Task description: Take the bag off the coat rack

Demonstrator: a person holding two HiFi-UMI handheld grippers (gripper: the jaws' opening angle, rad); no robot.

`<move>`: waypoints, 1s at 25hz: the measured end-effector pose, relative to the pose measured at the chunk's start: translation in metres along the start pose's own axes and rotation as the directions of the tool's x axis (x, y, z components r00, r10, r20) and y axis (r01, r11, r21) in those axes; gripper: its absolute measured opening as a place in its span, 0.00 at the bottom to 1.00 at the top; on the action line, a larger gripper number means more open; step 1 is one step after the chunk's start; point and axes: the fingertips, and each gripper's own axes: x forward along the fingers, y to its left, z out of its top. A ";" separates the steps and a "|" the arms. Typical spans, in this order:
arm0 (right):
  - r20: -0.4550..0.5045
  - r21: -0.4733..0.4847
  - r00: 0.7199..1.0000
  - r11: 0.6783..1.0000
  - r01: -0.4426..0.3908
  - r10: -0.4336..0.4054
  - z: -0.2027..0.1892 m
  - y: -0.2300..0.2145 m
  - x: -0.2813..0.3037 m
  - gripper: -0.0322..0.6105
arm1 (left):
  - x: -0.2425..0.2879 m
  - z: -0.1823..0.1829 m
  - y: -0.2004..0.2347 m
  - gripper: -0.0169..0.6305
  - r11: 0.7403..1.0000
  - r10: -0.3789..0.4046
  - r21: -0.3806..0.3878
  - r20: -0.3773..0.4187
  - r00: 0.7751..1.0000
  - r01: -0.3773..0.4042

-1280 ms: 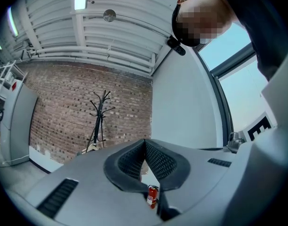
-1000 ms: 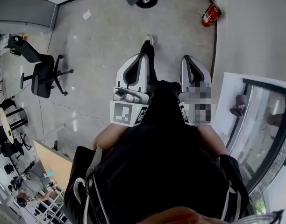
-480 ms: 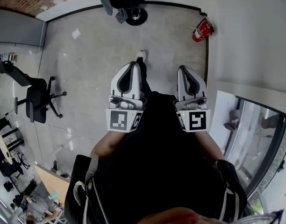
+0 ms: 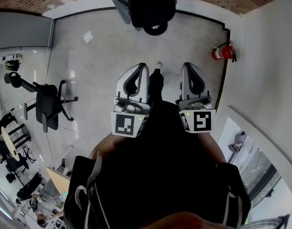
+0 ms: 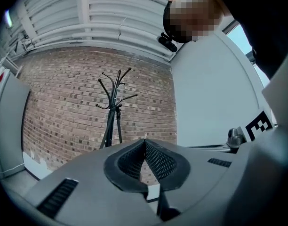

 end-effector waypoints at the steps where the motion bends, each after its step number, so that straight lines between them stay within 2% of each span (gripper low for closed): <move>1: 0.003 0.006 1.000 1.000 -0.001 0.001 0.006 -0.001 0.018 0.08 | 0.014 0.002 0.011 0.05 1.000 0.001 -0.008 0.003 1.000 -0.001; 4: -0.001 0.007 1.000 1.000 0.002 -0.002 0.016 -0.008 0.061 0.08 | 0.048 0.000 0.038 0.05 1.000 0.002 -0.028 0.000 1.000 -0.002; 8: -0.009 -0.033 1.000 0.999 0.003 -0.003 0.026 -0.011 0.094 0.08 | 0.076 -0.015 0.060 0.05 0.999 -0.004 -0.042 -0.050 0.999 0.002; 12: 0.030 -0.060 0.997 0.995 0.078 -0.077 0.034 -0.026 0.117 0.08 | 0.099 -0.014 0.079 0.05 0.997 0.017 -0.072 -0.042 0.999 -0.020; 16: 0.040 -0.031 0.993 0.994 0.108 -0.107 0.030 -0.036 0.141 0.08 | 0.110 -0.007 0.100 0.05 0.996 0.046 -0.074 -0.003 0.999 -0.047; 25: -0.002 -0.038 0.994 0.993 0.111 -0.111 0.020 -0.027 0.176 0.08 | 0.110 -0.029 0.136 0.05 0.993 0.053 -0.100 -0.063 0.997 -0.060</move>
